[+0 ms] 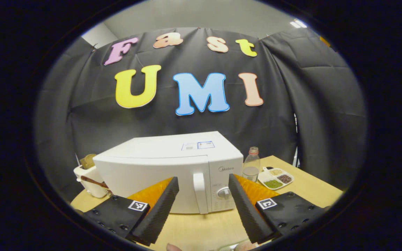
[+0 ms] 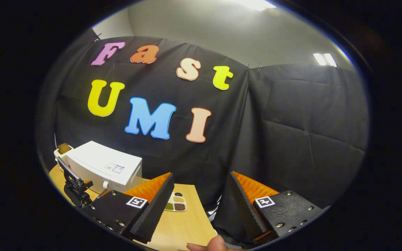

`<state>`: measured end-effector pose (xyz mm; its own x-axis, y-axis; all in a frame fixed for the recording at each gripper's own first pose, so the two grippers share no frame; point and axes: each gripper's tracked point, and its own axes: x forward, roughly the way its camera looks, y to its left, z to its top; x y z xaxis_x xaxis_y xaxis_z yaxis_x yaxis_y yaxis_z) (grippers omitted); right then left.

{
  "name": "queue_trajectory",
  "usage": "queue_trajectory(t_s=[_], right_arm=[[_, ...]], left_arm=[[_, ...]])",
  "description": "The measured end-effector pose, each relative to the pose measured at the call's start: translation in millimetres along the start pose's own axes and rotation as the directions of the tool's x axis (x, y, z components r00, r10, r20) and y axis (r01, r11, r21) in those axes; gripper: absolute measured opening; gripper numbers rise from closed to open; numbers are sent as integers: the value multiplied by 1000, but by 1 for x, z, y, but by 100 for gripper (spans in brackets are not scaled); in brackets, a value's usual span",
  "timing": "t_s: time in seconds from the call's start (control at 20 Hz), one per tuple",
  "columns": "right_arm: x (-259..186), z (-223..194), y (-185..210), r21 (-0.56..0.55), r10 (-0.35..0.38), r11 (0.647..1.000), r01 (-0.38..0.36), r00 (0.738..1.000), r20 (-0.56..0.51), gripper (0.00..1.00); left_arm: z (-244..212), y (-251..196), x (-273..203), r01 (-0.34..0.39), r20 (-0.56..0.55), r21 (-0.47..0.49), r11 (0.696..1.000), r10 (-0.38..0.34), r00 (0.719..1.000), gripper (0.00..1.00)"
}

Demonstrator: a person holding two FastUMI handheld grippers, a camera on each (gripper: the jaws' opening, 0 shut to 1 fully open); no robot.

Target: Open the microwave oven with the left hand, put the food in, and close the microwave oven.

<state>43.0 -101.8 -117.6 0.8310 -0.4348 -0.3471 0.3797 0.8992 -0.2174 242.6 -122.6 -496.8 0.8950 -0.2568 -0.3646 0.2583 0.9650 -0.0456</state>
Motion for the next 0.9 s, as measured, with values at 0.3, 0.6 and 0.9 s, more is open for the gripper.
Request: queue_trajectory(t_s=[0.3,0.6,0.9], right_arm=[[11,-16,-9,-23,-37,999,35,997,-64,96],[14,-18,-9,-27,-47,999,45,996,-78,96],[8,-17,-6,-19,-33,999,32,997,-74,96]], left_arm=[[-44,11,45,-18,-63,-29,999,16,998,100],[-78,13,77,-3,-116,-32,999,-1,993,91],[-79,7,78,11,-114,-79,997,-20,993,44]])
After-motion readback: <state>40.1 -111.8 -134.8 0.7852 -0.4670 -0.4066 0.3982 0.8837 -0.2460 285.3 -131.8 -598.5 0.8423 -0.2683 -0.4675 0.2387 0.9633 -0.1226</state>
